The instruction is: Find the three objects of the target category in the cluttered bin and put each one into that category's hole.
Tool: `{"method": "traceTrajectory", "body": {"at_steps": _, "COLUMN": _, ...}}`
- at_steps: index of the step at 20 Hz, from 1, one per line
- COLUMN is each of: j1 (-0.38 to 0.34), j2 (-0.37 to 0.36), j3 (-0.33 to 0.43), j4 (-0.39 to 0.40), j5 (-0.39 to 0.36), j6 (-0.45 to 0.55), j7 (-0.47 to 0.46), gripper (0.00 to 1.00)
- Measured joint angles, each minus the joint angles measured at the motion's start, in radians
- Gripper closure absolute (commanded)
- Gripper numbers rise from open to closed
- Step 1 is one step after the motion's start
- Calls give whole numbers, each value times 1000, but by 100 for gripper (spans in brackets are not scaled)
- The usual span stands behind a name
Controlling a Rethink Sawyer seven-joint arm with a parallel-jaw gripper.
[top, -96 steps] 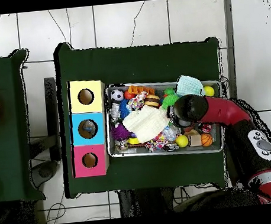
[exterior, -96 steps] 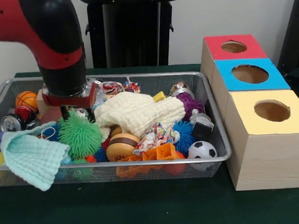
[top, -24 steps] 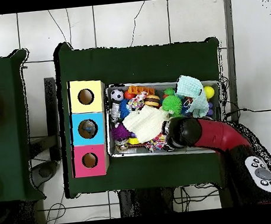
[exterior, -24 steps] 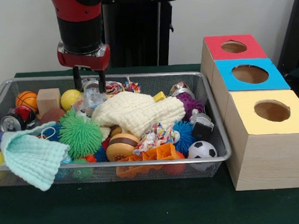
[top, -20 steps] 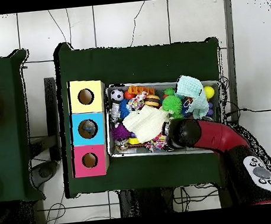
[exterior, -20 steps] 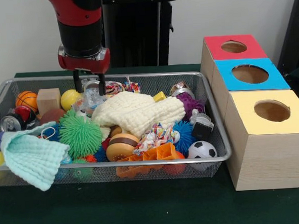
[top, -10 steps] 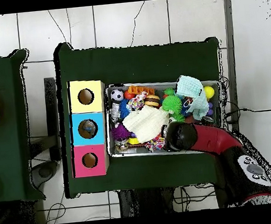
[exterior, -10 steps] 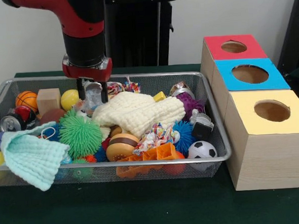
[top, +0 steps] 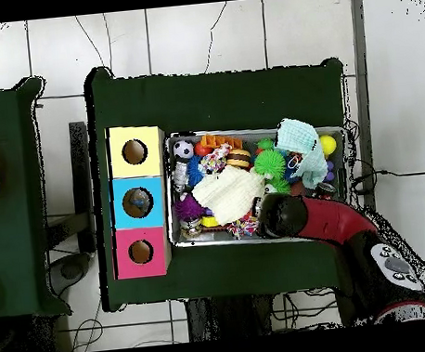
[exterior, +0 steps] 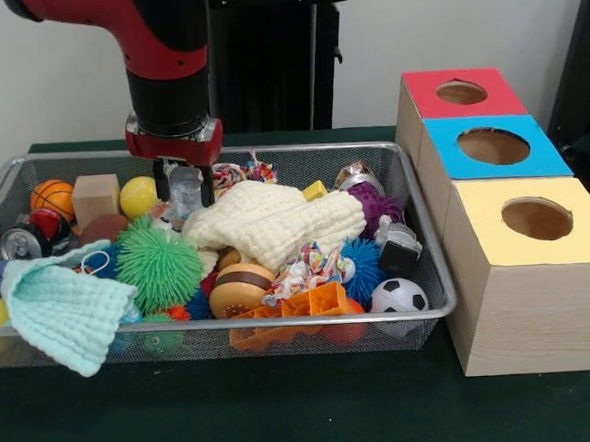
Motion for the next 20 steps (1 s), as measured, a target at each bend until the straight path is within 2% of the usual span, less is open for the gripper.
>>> {"method": "traceTrajectory", "body": {"at_steps": 12, "j1": 0, "j2": 0, "j3": 0, "j4": 0, "j5": 0, "j6": 0, "j7": 0, "gripper": 0}}
{"method": "traceTrajectory", "body": {"at_steps": 13, "j1": 0, "j2": 0, "j3": -1, "j4": 0, "j5": 0, "j6": 0, "j7": 0, "gripper": 100}}
{"method": "traceTrajectory", "body": {"at_steps": 20, "j1": -2, "j2": 0, "j3": -4, "j4": 0, "j5": 0, "j6": 0, "j7": 0, "gripper": 100}}
